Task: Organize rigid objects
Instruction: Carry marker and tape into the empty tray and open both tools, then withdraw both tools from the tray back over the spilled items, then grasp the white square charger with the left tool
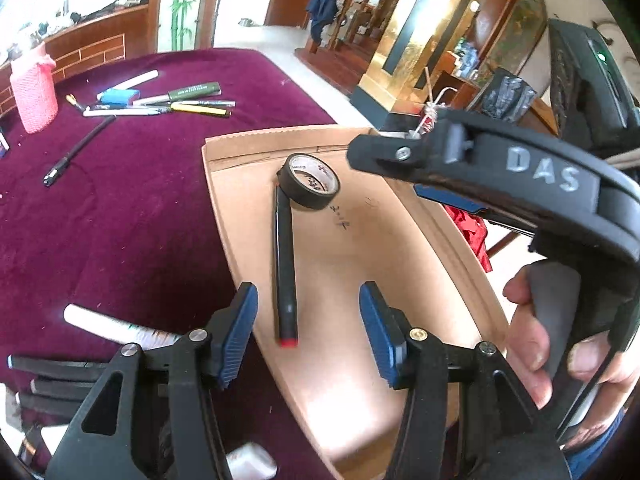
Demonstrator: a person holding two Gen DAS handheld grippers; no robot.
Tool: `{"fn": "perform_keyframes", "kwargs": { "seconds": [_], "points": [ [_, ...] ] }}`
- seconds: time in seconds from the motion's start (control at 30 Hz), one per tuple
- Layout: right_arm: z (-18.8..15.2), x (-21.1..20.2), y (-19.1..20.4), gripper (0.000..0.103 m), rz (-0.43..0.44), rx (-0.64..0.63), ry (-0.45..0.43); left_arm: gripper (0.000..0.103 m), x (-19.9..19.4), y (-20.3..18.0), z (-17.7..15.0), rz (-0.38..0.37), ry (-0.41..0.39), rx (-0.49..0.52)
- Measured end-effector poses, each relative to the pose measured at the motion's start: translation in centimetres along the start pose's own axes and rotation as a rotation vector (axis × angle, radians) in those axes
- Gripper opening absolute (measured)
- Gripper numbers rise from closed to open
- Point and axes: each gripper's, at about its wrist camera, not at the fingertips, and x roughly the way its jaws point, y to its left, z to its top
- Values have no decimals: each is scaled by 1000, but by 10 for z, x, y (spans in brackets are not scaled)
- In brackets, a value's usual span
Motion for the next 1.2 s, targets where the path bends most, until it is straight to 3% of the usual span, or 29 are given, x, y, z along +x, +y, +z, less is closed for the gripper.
{"fn": "perform_keyframes", "kwargs": {
  "seconds": [0.33,0.57,0.7,1.0,1.2],
  "points": [
    [-76,-43,45,70,109,-34,-82,51,-71,25,-53,-30,-63,84],
    [-121,-33,77,70,177,-107,-34,51,-120,71,-98,-33,-95,84],
    [-141,-25,90,70,222,-145,7,51,-139,105,-118,16,-96,53],
    [-156,-11,101,70,227,-181,45,52,-157,186,-135,153,-77,-31],
    [-164,-16,100,70,225,-185,42,51,-143,225,-128,146,-18,-81]
  ]
}}
